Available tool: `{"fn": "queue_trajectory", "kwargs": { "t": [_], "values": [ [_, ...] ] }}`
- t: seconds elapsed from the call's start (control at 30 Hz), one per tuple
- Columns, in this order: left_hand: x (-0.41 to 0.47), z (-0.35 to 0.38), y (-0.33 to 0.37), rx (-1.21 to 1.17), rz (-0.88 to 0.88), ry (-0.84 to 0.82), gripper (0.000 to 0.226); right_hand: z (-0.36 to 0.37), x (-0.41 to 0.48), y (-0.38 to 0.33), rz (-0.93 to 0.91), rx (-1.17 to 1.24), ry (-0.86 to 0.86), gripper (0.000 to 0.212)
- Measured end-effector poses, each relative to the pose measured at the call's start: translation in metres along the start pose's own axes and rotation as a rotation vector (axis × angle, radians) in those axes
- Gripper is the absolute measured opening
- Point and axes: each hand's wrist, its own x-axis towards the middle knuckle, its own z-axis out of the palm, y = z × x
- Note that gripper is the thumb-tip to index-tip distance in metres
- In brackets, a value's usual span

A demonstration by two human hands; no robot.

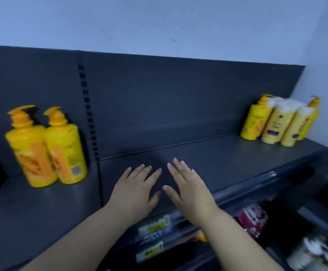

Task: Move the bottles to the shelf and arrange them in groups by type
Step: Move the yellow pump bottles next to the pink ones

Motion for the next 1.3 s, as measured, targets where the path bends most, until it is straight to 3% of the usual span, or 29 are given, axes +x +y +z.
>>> {"fn": "queue_trajectory", "kwargs": {
  "t": [0.13, 0.3, 0.57, 0.8, 0.9, 1.13, 1.3],
  "values": [
    [0.030, 0.003, 0.109, -0.017, 0.111, -0.003, 0.083, -0.034, -0.072, 0.091, 0.086, 0.032, 0.031, 0.097],
    [0.066, 0.009, 0.223, -0.042, 0.201, 0.015, 0.062, -0.078, -0.146, 0.185, 0.258, 0.001, 0.070, 0.092],
    [0.119, 0.029, 0.328, -0.060, 0.360, 0.063, 0.062, -0.102, -0.216, 0.267, 0.476, 0.024, 0.095, 0.079],
    [0.185, 0.039, 0.376, -0.100, 0.456, 0.099, 0.063, -0.120, -0.206, 0.329, 0.546, 0.023, 0.105, 0.081],
    [0.230, 0.043, 0.389, -0.126, 0.465, 0.094, 0.073, -0.130, -0.183, 0.365, 0.549, -0.021, 0.109, 0.079],
    [0.349, 0.065, 0.384, -0.200, 0.408, 0.108, 0.062, -0.147, -0.089, 0.447, 0.522, -0.061, 0.136, 0.066],
    [0.413, 0.078, 0.362, -0.163, 0.313, 0.086, 0.075, -0.141, -0.023, 0.487, 0.446, -0.030, 0.136, 0.070]
  ]
}}
